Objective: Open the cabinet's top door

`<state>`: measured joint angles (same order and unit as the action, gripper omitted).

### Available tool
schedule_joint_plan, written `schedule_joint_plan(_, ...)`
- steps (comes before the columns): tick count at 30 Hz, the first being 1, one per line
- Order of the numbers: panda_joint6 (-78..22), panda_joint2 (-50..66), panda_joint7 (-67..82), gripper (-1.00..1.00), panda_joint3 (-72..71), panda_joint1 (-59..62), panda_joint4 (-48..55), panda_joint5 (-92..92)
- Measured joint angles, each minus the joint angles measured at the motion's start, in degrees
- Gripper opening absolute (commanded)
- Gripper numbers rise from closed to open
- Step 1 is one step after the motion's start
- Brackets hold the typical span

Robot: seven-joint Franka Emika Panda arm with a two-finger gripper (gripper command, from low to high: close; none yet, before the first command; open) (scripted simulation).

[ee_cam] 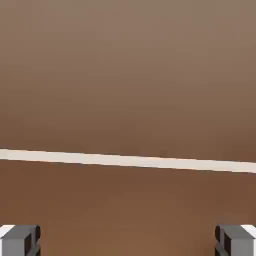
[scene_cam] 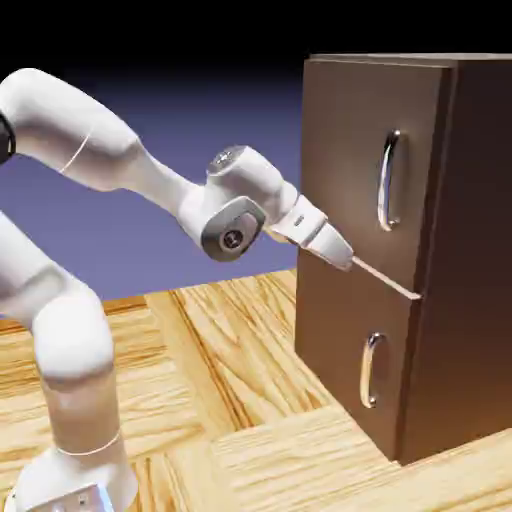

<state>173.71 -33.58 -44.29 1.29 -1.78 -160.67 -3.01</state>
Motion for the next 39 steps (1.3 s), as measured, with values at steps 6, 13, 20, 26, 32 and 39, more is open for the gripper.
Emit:
schedule_joint_plan(6, -1.5, -4.6, -9.1, 0.0, 6.4, -5.5, 1.6, -15.0)
schedule_joint_plan(13, -3.2, -10.0, -19.7, 0.0, 13.9, -11.8, 3.5, -32.4)
schedule_joint_plan(20, -4.9, -15.3, -30.3, 0.0, 21.4, -18.2, 5.4, -49.8)
schedule_joint_plan(26, -6.4, -19.9, -39.4, 0.0, 27.8, -23.6, 7.0, -64.8)
schedule_joint_plan(32, -7.9, -24.5, -48.5, 0.0, 34.2, -29.1, 8.7, -79.7)
schedule_joint_plan(39, -9.6, -29.9, -59.1, 0.0, 41.7, -35.5, 10.6, -97.2)
